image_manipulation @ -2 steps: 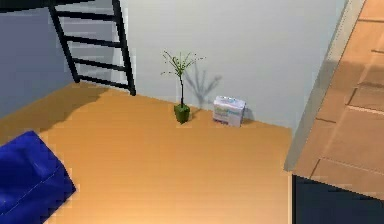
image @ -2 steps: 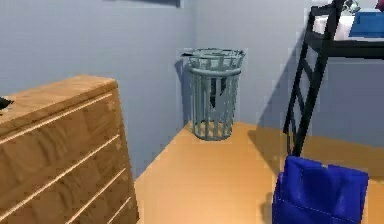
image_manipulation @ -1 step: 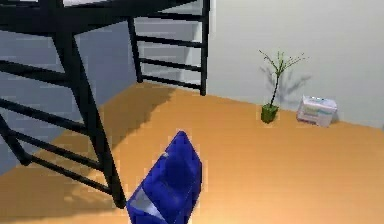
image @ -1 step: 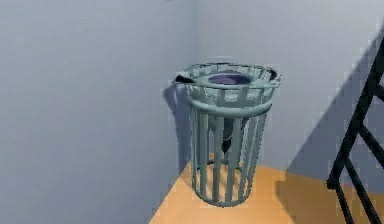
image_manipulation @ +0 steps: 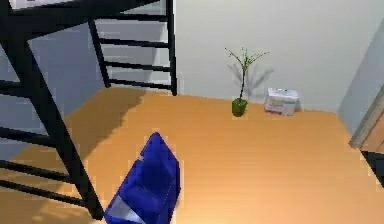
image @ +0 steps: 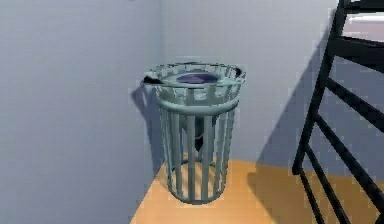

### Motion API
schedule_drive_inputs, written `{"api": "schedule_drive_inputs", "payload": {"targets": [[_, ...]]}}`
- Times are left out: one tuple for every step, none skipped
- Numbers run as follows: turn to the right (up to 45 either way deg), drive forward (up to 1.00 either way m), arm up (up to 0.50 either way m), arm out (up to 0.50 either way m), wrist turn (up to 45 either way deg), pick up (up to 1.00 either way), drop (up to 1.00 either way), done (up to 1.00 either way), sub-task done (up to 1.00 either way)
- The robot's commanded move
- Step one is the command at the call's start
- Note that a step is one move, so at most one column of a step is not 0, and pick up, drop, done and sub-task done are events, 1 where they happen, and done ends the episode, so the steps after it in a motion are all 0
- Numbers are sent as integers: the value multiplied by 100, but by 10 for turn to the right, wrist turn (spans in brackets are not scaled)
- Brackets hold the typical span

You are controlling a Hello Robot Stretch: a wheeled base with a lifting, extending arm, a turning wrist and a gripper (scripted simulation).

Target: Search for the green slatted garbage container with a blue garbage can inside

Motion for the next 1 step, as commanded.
{"api": "schedule_drive_inputs", "payload": {"targets": [[0, 0, 0, 0, 0, 0, 0, 100, 0]]}}
